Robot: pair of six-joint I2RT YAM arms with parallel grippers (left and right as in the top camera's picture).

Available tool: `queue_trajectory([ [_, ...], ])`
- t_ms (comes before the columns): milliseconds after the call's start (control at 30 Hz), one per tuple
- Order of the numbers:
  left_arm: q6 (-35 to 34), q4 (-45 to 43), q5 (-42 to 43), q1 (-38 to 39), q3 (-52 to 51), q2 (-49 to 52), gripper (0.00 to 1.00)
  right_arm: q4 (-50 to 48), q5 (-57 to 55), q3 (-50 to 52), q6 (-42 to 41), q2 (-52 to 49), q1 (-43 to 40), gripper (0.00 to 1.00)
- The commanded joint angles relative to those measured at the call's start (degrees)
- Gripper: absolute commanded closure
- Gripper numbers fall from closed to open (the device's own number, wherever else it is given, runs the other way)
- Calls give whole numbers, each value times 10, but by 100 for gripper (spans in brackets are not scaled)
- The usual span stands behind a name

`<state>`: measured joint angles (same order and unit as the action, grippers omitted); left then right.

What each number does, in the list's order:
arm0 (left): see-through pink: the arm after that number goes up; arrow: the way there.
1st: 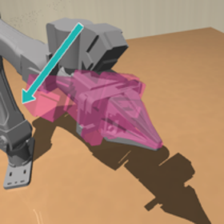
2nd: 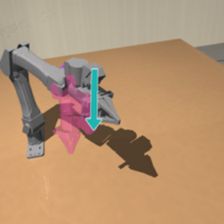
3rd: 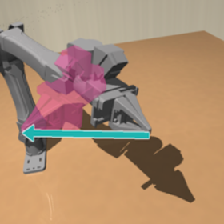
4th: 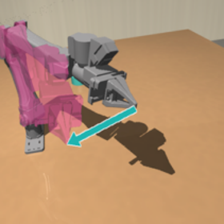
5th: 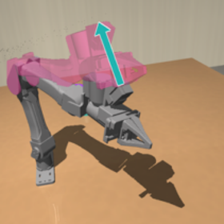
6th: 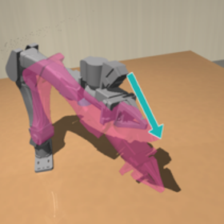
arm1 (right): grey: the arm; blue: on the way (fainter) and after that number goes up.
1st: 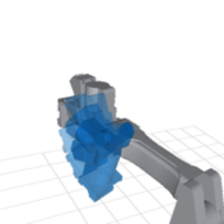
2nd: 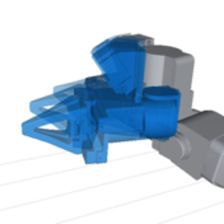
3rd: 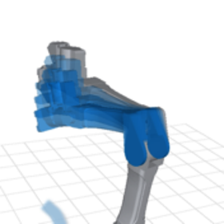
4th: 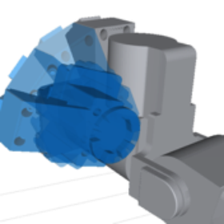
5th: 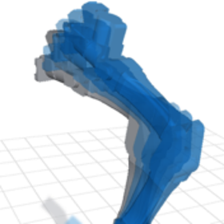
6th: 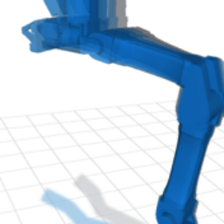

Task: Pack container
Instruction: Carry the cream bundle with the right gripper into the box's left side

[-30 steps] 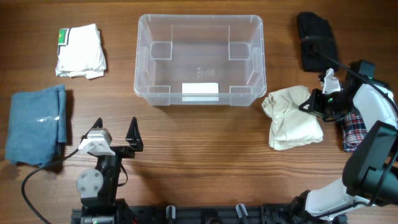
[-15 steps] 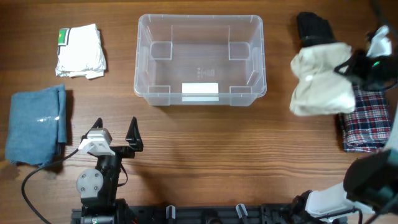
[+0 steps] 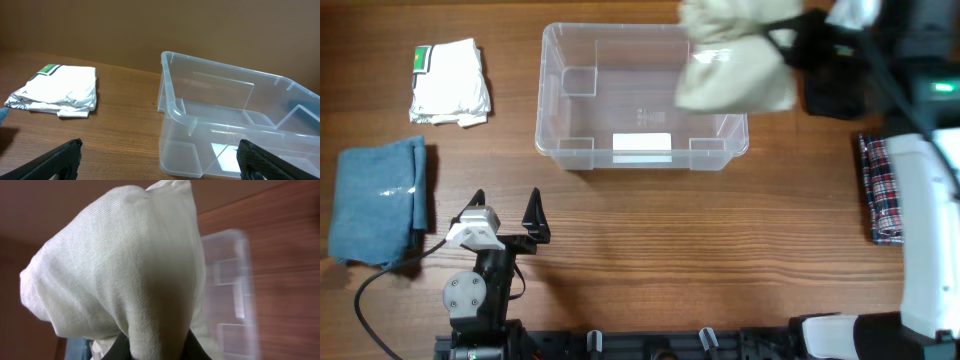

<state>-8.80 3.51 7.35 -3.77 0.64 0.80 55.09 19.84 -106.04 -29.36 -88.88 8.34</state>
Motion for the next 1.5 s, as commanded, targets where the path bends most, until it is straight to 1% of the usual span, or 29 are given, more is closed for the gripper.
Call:
queue_trajectory([
  [0,11,2,-3,-2,-3,-4,0,-27,-158,-15,-109,-38,94,96],
  [167,11,2,-3,-2,-3,-4,0,-58,-169,-15,-164,-120,145,96],
  [300,11,2,-3,-2,-3,-4,0,-122,-104,-15,-174,-205,173,96],
  [400,11,2,-3,-2,-3,-4,0,-143,-91,-15,-189,-252,185,96],
  [700,11,2,-3,-2,-3,-4,0,-182,-81,-15,-206,-313,222,96],
  [800,11,2,-3,-2,-3,-4,0,-187,-96,-14,-233,-326,231,96],
  [933,11,2,-3,-2,-3,-4,0,-200,-99,-13,-233,-343,233,96],
  [1033,11,2,-3,-2,-3,-4,0,-205,-99,-13,-249,-352,233,95],
  [1100,11,2,-3,-2,-3,-4,0,-208,-102,-12,-248,-355,233,88],
  [1167,11,2,-3,-2,-3,-4,0,-208,-110,-12,-246,-355,233,69],
  [1233,11,2,-3,-2,-3,-4,0,-208,-110,-12,-246,-355,233,56],
  [1333,11,2,-3,-2,-3,-4,0,-208,-110,-12,-229,-355,233,52],
  [1400,11,2,-3,-2,-3,-4,0,-209,-124,-12,-214,-355,233,51],
  [1467,11,2,-3,-2,-3,-4,0,-210,-145,-12,-181,-355,233,51],
])
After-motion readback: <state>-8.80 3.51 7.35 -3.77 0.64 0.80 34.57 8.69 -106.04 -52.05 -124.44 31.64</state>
